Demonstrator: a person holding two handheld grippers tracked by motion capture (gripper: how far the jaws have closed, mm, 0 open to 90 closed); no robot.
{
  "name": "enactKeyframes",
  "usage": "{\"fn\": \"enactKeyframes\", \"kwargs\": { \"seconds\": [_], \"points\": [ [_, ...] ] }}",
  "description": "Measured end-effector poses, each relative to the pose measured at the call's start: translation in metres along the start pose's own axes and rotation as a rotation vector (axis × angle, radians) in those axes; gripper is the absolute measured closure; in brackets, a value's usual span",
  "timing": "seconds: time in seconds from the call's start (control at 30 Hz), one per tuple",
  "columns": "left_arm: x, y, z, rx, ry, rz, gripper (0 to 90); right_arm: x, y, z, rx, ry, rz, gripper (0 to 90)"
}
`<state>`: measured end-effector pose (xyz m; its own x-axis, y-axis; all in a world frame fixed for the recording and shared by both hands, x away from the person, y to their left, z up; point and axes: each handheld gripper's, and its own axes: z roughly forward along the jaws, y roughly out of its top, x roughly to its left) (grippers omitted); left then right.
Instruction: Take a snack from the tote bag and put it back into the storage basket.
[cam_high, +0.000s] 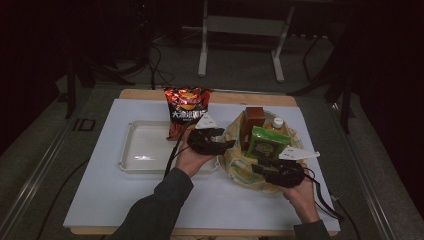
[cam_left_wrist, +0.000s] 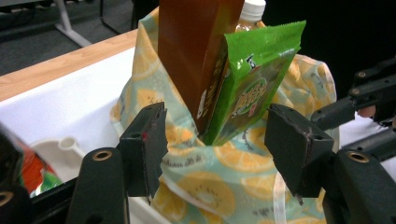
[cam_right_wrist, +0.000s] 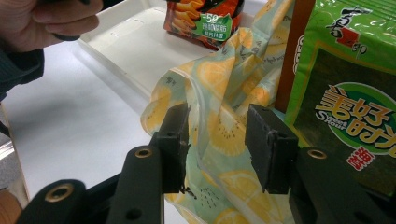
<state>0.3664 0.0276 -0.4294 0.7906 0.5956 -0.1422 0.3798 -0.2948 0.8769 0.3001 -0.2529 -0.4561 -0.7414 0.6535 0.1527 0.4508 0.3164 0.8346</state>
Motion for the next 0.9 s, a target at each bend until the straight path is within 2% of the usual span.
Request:
{"fn": "enactKeyframes", "kwargs": {
  "seconds": [0.13, 0.3, 0.4, 0.47, 0.63, 0.8, 0.9],
  "points": [
    [0.002, 0.007, 0.005, -0.010, -0.002, 0.011, 34.5, 0.000, 0.000, 0.000, 0.001, 0.000, 0.001, 59.5],
    [0.006, 0.019, 0.012, -0.027, 0.037, 0.024, 28.8, 0.000, 0.000, 0.000, 0.002, -0.002, 0.003, 59.5],
    [0.008, 0.026, 0.016, -0.037, 0.034, 0.027, 26.9, 0.000, 0.000, 0.001, 0.003, -0.001, -0.001, 59.5],
    [0.010, 0.032, 0.017, -0.058, 0.014, 0.038, 25.3, 0.000, 0.000, 0.001, 0.003, -0.001, 0.000, 59.4],
    [0.013, 0.041, 0.024, -0.066, -0.003, 0.050, 22.2, -0.001, 0.001, -0.004, -0.012, 0.001, 0.011, 59.4],
    [0.017, 0.049, 0.036, -0.054, -0.008, 0.043, 19.2, -0.001, 0.001, -0.006, -0.021, 0.009, 0.012, 59.3],
    [0.019, 0.053, 0.044, -0.061, -0.009, 0.020, 17.4, -0.001, 0.002, -0.007, -0.024, 0.012, 0.015, 59.3]
  ]
}}
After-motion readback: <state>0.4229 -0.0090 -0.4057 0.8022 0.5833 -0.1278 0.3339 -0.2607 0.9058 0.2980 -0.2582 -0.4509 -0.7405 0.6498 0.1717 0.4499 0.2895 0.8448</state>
